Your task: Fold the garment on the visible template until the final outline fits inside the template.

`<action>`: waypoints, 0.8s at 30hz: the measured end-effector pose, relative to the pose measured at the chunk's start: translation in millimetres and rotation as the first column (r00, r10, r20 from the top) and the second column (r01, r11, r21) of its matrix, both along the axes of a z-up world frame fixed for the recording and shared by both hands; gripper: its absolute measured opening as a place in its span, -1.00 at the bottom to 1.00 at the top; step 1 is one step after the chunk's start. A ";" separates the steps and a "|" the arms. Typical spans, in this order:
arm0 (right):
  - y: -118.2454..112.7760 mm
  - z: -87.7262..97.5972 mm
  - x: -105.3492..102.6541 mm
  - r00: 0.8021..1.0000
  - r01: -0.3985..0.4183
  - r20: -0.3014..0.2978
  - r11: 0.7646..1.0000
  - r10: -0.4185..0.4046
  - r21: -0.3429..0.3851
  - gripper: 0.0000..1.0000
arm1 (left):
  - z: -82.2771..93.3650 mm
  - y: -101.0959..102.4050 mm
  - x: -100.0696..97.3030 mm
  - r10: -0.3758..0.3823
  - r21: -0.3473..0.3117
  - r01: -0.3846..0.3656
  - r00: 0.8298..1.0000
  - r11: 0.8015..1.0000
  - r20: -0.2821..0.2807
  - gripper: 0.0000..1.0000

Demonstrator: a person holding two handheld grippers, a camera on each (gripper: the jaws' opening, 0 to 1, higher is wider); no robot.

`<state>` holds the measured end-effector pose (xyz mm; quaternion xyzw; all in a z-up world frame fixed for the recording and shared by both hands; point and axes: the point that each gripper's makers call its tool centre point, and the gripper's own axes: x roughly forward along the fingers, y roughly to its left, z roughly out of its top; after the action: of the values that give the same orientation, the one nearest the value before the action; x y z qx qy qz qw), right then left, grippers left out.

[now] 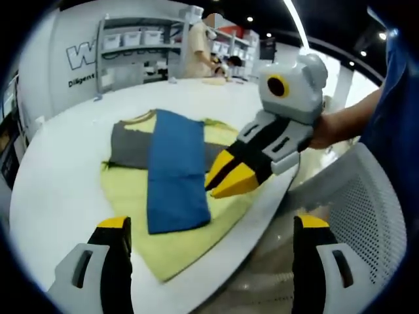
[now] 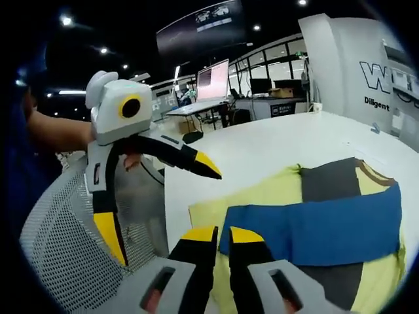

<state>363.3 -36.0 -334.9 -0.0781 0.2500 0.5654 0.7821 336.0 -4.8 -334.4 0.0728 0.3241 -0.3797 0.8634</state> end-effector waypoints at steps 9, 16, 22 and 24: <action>-56.9 6.3 52.7 0.982 0.173 0.079 0.984 -0.169 -0.046 -0.95 | 1.7 -2.5 1.6 -0.001 -0.002 0.001 1.000 1.000 -0.004 0.96; -126.4 3.6 105.0 0.929 0.336 0.211 0.931 -0.304 -0.142 -0.77 | 3.0 0.7 6.0 0.020 -0.025 -0.020 1.000 0.999 -0.015 0.97; -174.0 -0.9 141.6 0.875 0.421 0.372 0.866 -0.310 -0.270 -0.65 | 3.4 2.4 6.7 0.038 -0.032 -0.039 0.999 0.999 -0.021 0.98; -187.3 -3.4 150.5 0.856 0.445 0.428 0.836 -0.291 -0.321 -0.63 | 3.0 2.7 6.4 0.041 -0.028 -0.041 0.999 0.999 -0.023 0.98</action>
<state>513.8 -223.3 -338.3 -0.2921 0.2244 0.3121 0.8757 342.4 -2.1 -331.4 0.0496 0.3297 -0.3672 0.8683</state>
